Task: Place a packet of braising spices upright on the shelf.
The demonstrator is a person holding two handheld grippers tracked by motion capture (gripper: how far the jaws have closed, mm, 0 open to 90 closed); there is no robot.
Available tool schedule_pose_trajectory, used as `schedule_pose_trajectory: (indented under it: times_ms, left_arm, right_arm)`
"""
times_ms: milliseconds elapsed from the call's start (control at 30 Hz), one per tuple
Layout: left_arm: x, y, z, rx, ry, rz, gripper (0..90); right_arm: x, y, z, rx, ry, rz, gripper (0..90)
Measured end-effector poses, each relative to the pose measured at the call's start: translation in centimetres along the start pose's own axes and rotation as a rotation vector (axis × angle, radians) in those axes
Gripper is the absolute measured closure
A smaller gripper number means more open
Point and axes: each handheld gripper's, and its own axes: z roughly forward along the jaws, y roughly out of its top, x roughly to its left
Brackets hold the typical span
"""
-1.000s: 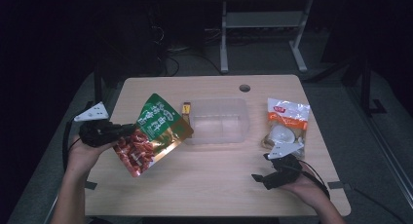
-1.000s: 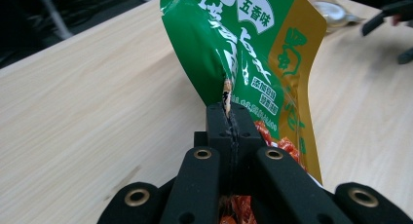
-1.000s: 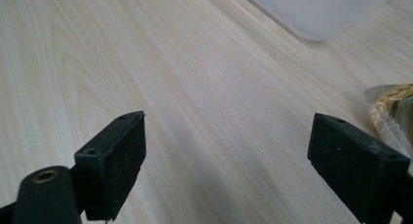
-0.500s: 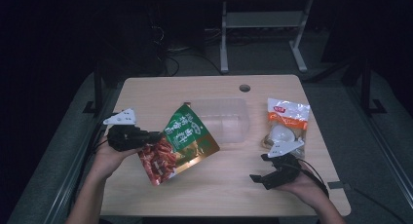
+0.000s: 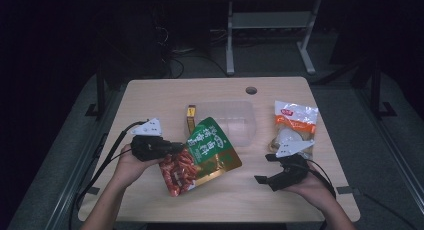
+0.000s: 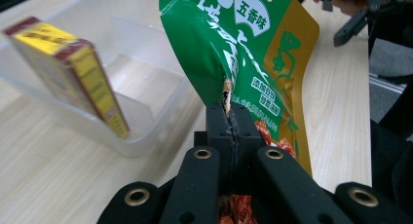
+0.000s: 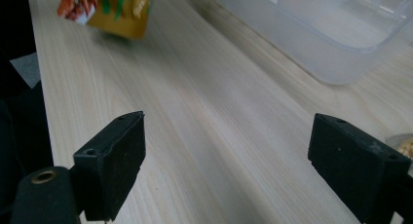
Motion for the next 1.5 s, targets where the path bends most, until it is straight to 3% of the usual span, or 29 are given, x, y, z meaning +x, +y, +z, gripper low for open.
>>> schedule_pose_trajectory:
  times_ms: [200,500,700,900,1100,1167,1200,1267,1500]
  left_arm:
    - [-0.6,0.0,1.2,0.012,-0.02,0.009,89.7]
    - [-1.1,0.3,1.8,0.022,-0.024,0.03,89.7]
    - [-1.2,0.2,1.8,0.029,-0.011,0.038,89.7]
    - [-1.1,0.3,1.7,0.027,-0.004,0.047,89.7]
    - [-1.1,0.3,1.4,0.021,-0.002,0.048,89.6]
    - [-1.2,0.3,1.4,0.018,-0.004,0.045,89.7]
    - [-1.2,0.3,1.4,0.015,-0.006,0.049,89.6]
    - [-1.2,0.3,1.3,0.013,-0.009,0.051,89.6]
    - [-1.3,0.4,1.3,0.003,-0.026,0.05,89.6]
  right_arm:
    - [0.0,0.9,-0.3,-0.031,0.021,-0.004,13.4]
    - [-0.3,3.1,0.1,-0.077,0.05,-0.014,14.4]
    - [-0.7,5.8,1.8,-0.083,0.084,-0.047,15.1]
    - [-1.0,6.9,3.0,-0.086,0.113,-0.054,16.8]
    - [-0.9,8.4,4.6,-0.084,0.177,-0.058,27.9]
    - [-0.9,8.6,4.9,-0.077,0.178,-0.069,29.9]
    - [-0.9,8.8,5.4,-0.078,0.197,-0.078,39.7]
    - [-0.8,8.9,5.6,-0.069,0.218,-0.079,49.1]
    - [-0.9,8.6,5.5,-0.06,0.269,-0.102,73.2]
